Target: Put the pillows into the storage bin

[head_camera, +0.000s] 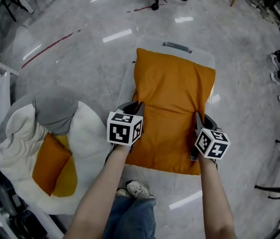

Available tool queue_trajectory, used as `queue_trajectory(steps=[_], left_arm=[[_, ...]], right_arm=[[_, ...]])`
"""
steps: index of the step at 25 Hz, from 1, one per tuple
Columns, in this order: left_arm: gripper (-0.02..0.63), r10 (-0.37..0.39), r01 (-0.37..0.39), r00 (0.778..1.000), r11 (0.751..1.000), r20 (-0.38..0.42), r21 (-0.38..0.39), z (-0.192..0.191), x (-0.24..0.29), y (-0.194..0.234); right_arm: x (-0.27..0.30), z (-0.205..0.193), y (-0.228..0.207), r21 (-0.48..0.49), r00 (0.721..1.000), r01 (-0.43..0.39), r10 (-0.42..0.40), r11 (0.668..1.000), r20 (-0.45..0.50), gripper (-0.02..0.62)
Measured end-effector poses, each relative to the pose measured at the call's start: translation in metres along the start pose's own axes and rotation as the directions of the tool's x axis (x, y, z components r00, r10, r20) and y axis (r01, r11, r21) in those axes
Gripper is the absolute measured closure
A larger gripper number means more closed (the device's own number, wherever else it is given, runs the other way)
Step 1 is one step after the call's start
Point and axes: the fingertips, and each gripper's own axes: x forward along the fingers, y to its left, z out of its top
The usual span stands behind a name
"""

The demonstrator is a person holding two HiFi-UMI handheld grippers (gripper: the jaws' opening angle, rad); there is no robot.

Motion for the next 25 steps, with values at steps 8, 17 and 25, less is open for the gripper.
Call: queue_trajectory(steps=[8,17,25], left_arm=[[0.481,0.111,-0.109,0.993,0.992,-0.035,0.071,0.002,0.003,0.018],[0.434,0.086,-0.086,0.996,0.996,0.011,-0.012,-0.001,-0.024,0.022],[0.433,0.151,-0.143,0.986,0.984,0.072,-0.110,0.003,-0.097,0.057]], right_arm=[[0.000,0.005,-0.013,0.049,1.000,0.026,-0.026,0.998,0.007,0.347],[-0.017,0.012,0.021,-0.011,0.999,-0.034,0.034,0.999,0.010,0.298],[-0.024,0.047,0.126,-0.079,0.983,-0.181,0.181,0.980,-0.005,0.298]])
